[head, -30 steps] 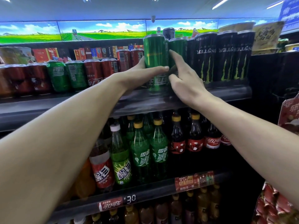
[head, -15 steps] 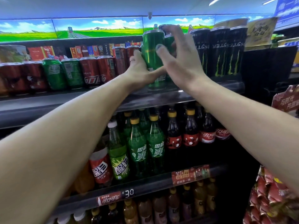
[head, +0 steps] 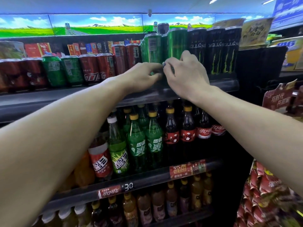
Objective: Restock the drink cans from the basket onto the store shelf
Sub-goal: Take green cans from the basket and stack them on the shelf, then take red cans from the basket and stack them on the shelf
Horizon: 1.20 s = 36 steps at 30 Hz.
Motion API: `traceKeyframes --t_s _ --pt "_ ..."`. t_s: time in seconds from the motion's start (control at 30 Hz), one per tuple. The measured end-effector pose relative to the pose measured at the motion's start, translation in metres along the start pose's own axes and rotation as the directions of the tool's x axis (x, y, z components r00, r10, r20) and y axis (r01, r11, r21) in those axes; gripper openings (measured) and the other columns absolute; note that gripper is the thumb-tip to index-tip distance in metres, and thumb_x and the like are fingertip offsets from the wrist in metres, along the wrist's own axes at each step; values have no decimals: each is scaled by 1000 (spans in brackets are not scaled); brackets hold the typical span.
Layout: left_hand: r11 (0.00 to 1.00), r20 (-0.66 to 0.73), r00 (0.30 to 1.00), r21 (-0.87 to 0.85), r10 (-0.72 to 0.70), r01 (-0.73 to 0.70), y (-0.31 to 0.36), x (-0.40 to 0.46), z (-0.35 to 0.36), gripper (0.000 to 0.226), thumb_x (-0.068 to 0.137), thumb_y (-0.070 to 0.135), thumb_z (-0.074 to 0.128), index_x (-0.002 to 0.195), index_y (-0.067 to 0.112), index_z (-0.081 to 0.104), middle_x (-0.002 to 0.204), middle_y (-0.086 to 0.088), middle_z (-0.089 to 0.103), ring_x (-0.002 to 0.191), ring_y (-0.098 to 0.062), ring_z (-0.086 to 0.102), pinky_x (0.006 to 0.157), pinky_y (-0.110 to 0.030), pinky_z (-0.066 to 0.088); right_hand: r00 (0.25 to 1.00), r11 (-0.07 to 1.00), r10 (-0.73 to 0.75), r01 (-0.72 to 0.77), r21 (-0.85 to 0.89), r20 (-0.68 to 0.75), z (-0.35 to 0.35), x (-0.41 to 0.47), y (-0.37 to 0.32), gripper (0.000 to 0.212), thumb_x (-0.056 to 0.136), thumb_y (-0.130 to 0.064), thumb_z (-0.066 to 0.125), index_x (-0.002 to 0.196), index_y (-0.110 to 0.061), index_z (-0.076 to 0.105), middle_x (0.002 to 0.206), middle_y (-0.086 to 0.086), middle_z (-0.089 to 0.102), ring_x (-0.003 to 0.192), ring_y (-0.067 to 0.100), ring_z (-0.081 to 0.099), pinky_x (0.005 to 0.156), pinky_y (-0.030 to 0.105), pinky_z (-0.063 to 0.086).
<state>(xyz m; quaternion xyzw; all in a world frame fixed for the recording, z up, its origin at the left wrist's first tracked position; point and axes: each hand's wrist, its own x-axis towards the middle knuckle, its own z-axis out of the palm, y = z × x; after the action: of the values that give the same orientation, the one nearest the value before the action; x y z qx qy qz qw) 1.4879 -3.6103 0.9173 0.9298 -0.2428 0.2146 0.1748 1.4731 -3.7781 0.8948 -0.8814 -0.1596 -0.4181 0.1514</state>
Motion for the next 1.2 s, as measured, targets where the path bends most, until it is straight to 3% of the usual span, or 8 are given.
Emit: traceKeyframes --t_s 0.1,0.23,0.37,0.5,0.6,0.73,0.97,1.2 --pt "999 14 1000 46 -14 13 5 -1 0 38 110 36 48 145 26 58 144 -1 62 130 -16 54 100 -24 33 999 1000 -3 3 -11 38 -2 -3 4 46 109 -42 30 139 -24 60 121 14 50 113 35 50 98 49 45" --pt "995 -39 999 104 -3 7 7 -15 -9 37 106 36 53 139 21 62 135 -2 67 122 -18 60 100 -27 41 1000 999 -15 16 -41 25 0 -8 3 47 108 -41 31 135 -20 62 121 15 51 110 35 51 97 47 44" --pt "979 -281 953 197 112 -57 -7 -60 -18 28 95 30 58 114 13 70 106 -5 68 97 -23 64 91 -40 52 980 994 -107 109 1 -170 9 -23 -11 40 104 -36 40 127 -13 63 111 17 56 101 35 54 89 42 41" --pt "980 -494 862 198 114 -16 -29 -149 -1 13 91 17 58 97 6 62 95 -5 58 84 -22 57 75 -39 50 946 936 -181 250 247 -269 34 -65 -57 35 98 -29 44 117 -8 65 100 12 59 86 20 50 76 28 36" --pt "982 -445 896 162 -13 95 -63 -230 28 11 91 15 60 96 6 63 94 -8 60 84 -23 57 75 -40 49 965 852 -197 256 457 -172 66 -120 -103 31 97 -26 47 112 -6 64 97 6 57 84 16 49 73 28 40" --pt "946 -177 949 147 -261 288 -110 -344 80 13 92 19 60 103 11 63 98 -5 61 90 -23 59 79 -43 51 953 772 -269 128 622 139 122 -210 -161 25 98 -24 51 115 -11 64 100 -2 54 88 16 54 78 34 48" --pt "789 202 769 36 -607 614 -175 -534 162 5 96 21 64 97 17 60 93 -2 63 88 -24 63 75 -38 50 655 789 -283 -256 559 700 213 -370 -254 22 100 -23 55 121 -20 61 103 1 60 90 21 60 85 43 53" --pt "536 455 489 -31 -744 844 -227 -699 243 14 94 17 67 107 11 68 93 -2 68 88 -20 65 83 -32 53 247 800 -77 -562 208 966 299 -525 -331 21 99 -25 59 119 -21 65 97 -2 67 93 21 64 80 30 49"
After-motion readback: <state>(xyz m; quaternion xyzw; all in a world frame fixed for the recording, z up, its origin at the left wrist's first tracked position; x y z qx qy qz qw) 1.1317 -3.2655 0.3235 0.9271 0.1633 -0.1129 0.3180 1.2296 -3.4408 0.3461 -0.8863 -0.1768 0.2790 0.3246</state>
